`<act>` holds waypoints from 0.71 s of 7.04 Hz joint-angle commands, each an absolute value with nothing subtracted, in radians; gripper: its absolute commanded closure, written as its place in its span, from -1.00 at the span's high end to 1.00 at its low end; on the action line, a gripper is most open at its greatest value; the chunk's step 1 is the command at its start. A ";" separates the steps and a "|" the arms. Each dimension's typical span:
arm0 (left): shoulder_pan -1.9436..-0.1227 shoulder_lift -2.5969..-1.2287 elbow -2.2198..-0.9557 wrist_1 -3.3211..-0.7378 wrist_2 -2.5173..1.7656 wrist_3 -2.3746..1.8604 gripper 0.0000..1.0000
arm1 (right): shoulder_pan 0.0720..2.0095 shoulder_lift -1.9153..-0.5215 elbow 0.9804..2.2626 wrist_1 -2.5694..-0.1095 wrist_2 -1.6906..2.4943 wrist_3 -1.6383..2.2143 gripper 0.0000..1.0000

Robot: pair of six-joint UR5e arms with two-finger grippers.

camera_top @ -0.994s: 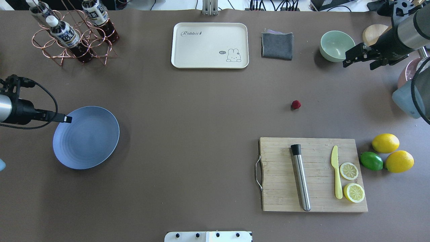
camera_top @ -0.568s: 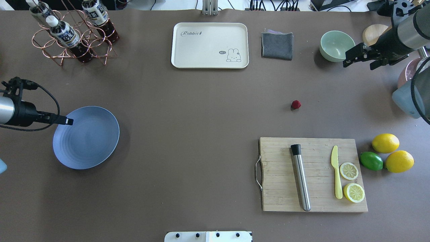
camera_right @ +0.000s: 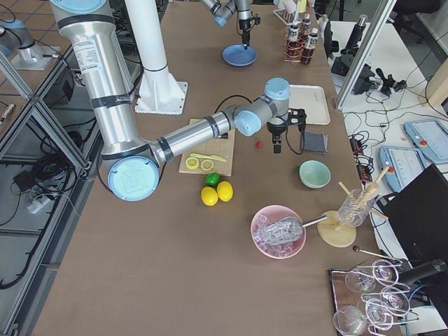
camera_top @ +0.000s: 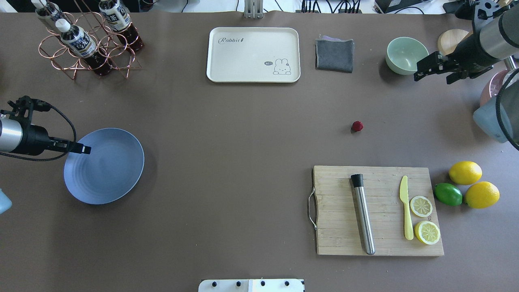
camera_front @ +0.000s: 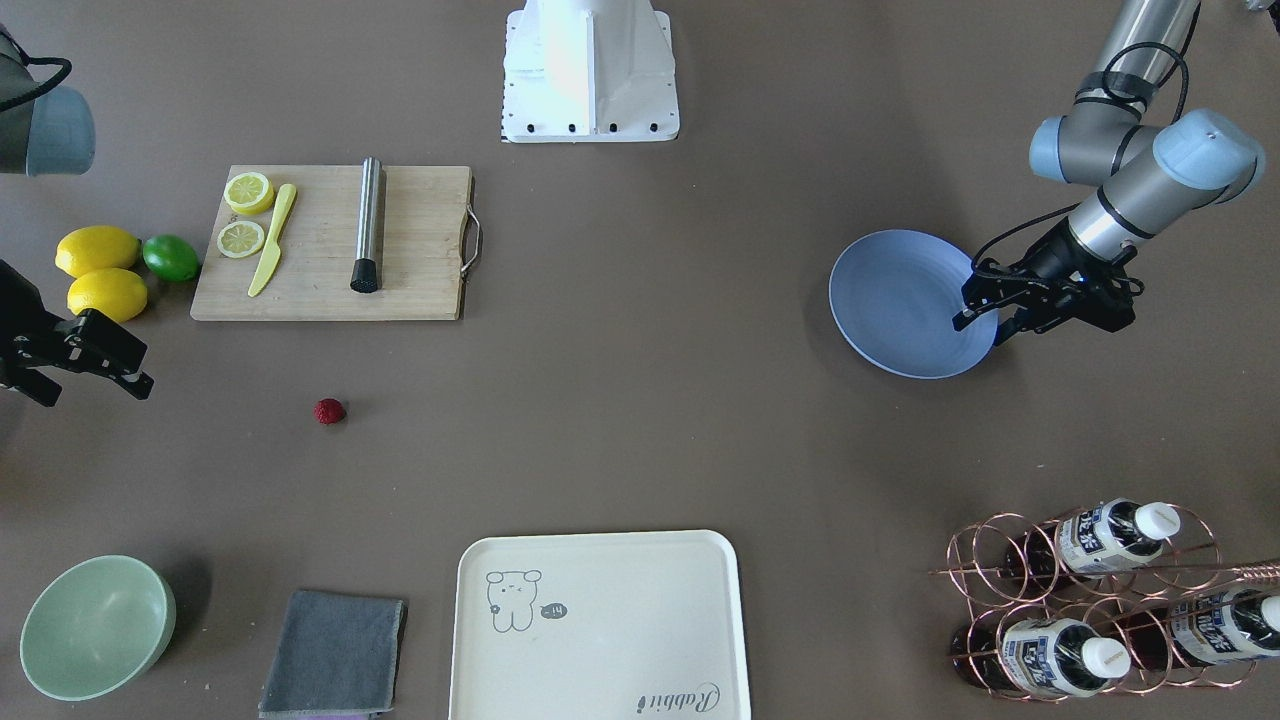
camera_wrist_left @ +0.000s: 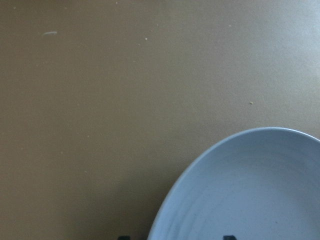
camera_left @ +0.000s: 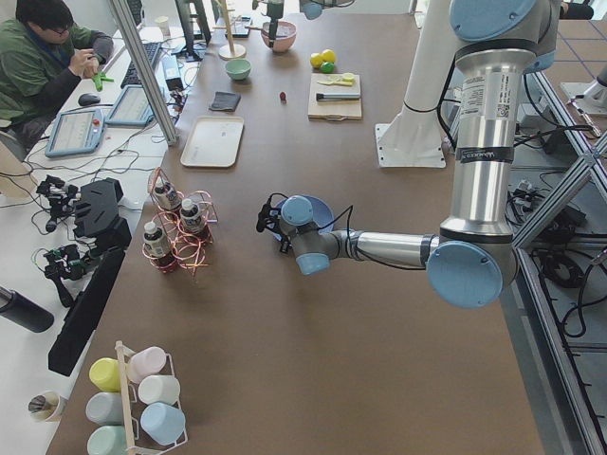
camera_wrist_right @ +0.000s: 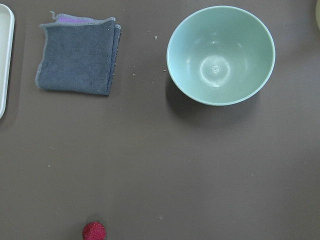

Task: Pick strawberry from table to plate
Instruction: 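Move the right gripper over the strawberry while the left arm reaches toward the plate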

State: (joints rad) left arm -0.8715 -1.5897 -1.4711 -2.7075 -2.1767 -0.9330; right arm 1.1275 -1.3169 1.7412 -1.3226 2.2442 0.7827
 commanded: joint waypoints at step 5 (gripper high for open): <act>-0.886 -1.621 -1.477 -2.692 -2.280 -0.940 -1.00 | 1.131 -1.321 1.747 -1.324 2.246 0.785 1.00</act>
